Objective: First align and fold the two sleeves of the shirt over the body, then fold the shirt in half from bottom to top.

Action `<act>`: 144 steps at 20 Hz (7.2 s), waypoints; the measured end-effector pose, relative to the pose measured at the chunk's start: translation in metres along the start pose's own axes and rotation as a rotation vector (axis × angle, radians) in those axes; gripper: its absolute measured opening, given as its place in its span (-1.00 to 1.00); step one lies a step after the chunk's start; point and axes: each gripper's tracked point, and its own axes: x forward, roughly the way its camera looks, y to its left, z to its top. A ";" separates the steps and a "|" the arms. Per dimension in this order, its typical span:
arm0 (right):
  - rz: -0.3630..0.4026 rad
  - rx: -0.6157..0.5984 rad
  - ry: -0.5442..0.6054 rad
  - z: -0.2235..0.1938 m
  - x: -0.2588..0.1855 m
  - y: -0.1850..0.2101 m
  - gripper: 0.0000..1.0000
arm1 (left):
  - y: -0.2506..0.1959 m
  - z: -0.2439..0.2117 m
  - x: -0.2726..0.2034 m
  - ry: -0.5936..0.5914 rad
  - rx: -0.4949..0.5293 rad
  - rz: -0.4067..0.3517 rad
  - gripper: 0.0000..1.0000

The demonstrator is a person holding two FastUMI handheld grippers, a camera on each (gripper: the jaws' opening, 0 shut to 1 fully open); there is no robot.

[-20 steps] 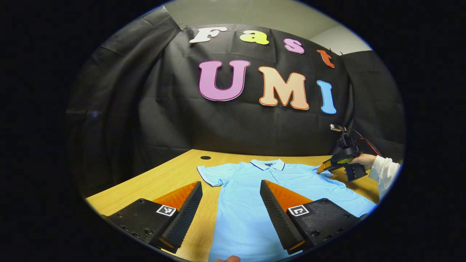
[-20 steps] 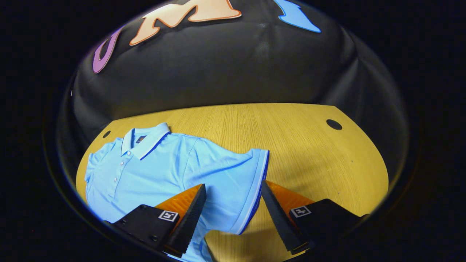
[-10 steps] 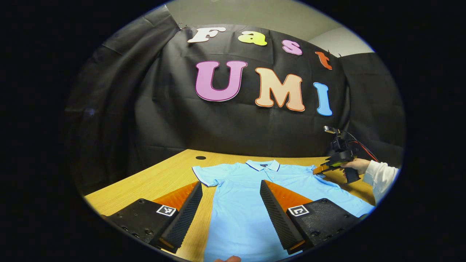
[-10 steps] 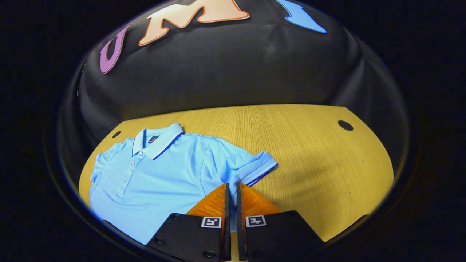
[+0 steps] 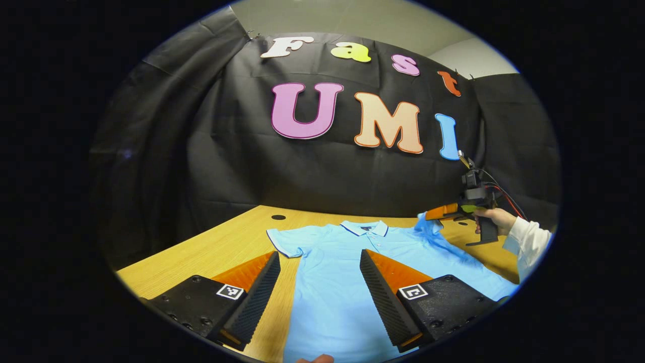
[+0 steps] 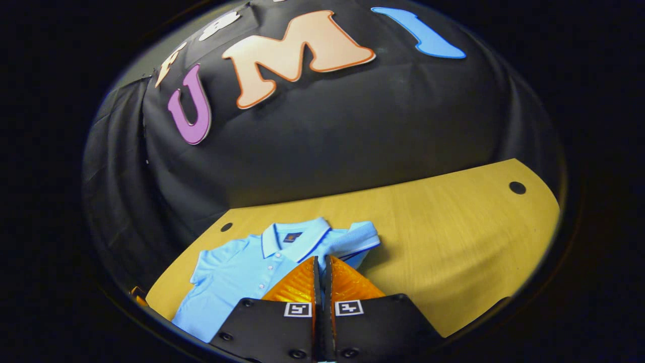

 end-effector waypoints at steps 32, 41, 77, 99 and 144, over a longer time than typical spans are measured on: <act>0.076 -0.153 -0.269 -0.071 -0.238 0.019 0.95 | 0.079 -0.044 0.190 0.387 0.074 -0.023 0.89; 0.087 -0.137 -0.321 -0.055 -0.254 0.017 0.95 | 0.099 -0.071 0.220 0.505 0.103 0.033 0.88; 0.121 -0.018 -0.375 -0.034 -0.285 0.011 0.94 | -0.087 -0.039 0.241 0.533 0.059 -0.327 -1.00; 0.066 -0.233 -0.066 -0.158 -0.304 0.026 0.95 | -0.019 -0.018 -0.040 0.333 0.036 -0.324 0.73; 0.010 -0.357 0.139 -0.269 -0.322 0.034 -0.94 | -0.034 -0.120 -0.139 0.454 0.084 -0.320 -1.00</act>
